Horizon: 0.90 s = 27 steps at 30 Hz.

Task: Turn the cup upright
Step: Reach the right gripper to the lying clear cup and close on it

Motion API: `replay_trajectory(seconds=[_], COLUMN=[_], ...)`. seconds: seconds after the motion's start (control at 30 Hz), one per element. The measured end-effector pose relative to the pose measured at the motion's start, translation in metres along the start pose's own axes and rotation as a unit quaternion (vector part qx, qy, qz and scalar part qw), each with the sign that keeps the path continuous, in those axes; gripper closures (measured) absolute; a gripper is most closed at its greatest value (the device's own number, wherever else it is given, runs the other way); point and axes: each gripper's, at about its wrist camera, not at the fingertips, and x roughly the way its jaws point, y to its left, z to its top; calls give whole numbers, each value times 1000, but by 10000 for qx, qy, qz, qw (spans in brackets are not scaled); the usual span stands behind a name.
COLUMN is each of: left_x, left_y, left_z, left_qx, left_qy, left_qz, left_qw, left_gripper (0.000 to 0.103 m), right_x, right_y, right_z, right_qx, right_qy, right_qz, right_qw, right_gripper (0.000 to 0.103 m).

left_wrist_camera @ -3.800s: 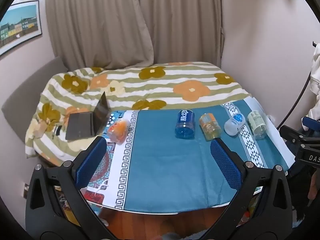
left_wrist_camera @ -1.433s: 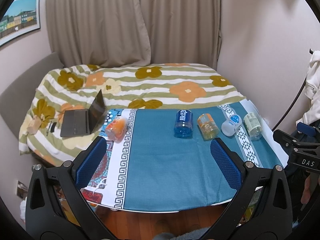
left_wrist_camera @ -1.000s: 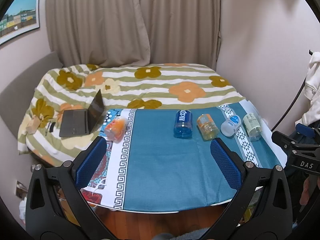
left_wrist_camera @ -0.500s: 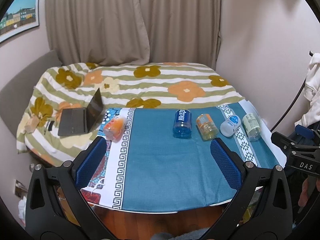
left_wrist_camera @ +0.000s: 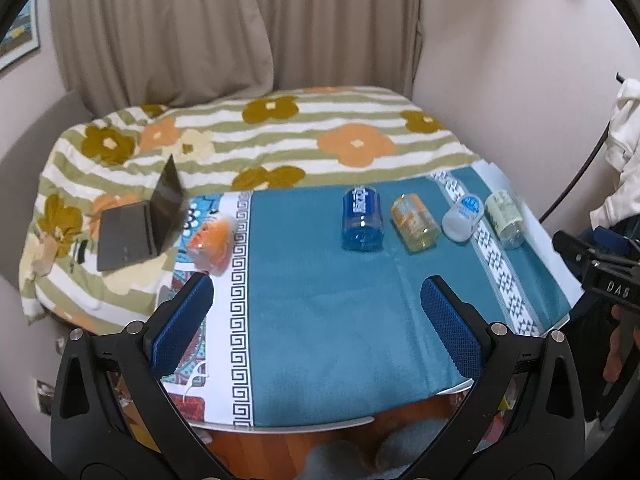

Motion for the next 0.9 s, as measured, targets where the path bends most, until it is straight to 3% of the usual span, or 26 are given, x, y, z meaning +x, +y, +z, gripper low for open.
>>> replay_trajectory(seconds=[0.17,0.5,0.73,0.9], left_x=[27,84,122,147], left_y=[-1,-33,-62,-76], left_z=[4,6,16,22], left_qx=[-142,-474,-744,-787], left_qy=[310,846,1071,1289], left_qz=[-35,244,533,676], left_qw=[9994,9950,9900,9862], left_gripper=[0,0,0,0], right_x=[27,96,154,186], right_y=[-24,-81,-110,-115], right_z=[5,29,40,40], right_qx=[153,-97,-292,-454], right_qy=[197,356,595,686], right_qz=[-45,-77,77,151], right_qw=[9997,9993,9978,9965], right_gripper=[0,1,14,16])
